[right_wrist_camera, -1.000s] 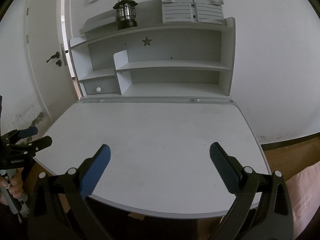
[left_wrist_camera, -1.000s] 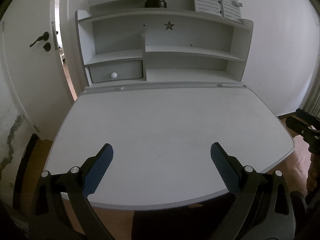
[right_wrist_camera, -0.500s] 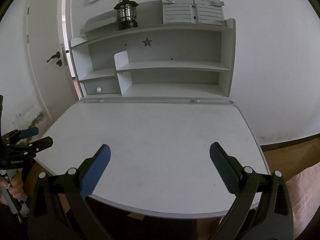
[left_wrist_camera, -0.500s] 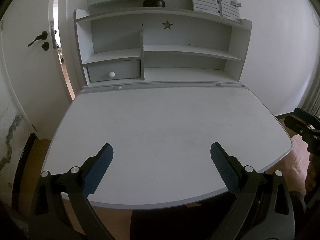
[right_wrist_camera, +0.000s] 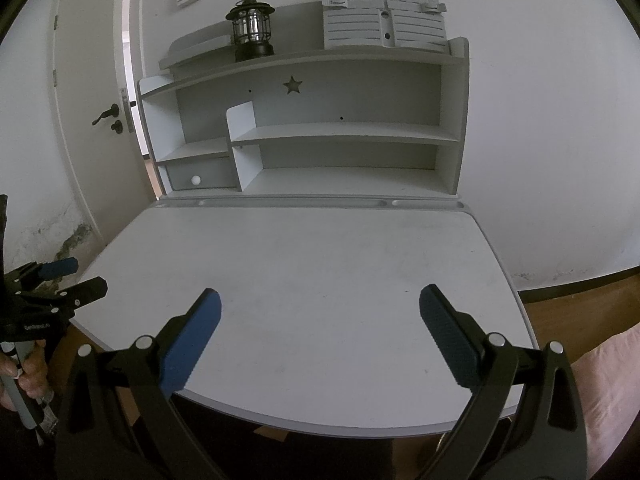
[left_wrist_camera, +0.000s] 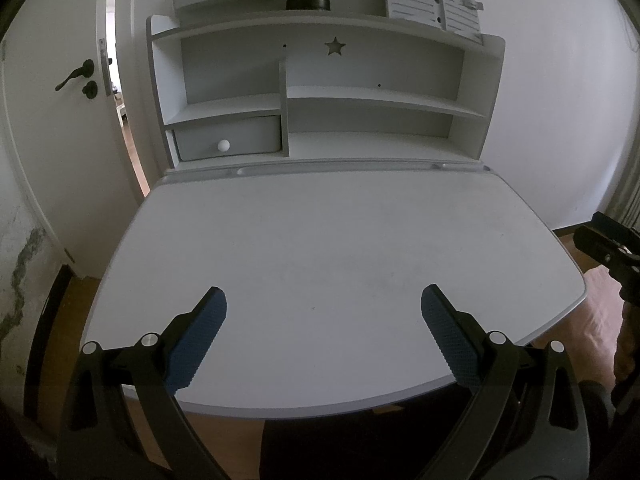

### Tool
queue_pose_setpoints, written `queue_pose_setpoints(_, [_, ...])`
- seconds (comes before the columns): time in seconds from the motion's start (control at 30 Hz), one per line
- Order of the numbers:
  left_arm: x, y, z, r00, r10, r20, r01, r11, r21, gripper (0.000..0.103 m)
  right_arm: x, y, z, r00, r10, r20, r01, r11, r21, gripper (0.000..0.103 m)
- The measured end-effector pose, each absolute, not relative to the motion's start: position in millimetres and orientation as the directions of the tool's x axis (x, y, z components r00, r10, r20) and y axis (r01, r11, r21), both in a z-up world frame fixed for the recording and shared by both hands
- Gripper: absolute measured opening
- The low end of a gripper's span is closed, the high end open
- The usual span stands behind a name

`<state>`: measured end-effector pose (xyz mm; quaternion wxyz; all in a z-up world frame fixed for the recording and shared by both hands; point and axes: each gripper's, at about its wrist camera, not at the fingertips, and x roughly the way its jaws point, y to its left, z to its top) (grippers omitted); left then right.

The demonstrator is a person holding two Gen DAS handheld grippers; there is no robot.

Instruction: Collect trash

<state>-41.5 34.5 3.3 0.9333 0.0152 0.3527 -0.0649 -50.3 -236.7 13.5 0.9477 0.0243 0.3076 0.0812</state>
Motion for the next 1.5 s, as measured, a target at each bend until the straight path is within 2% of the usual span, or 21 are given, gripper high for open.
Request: queue_pose_setpoints(1.5, [-32.4,41.8,-0.7,0.732,-0.124,-0.67,0.151,0.988,-0.018,0.095,-48.8,-239.4,14.6,0.796,0.167,-0.582,-0.139,0.986,0.094,0.096])
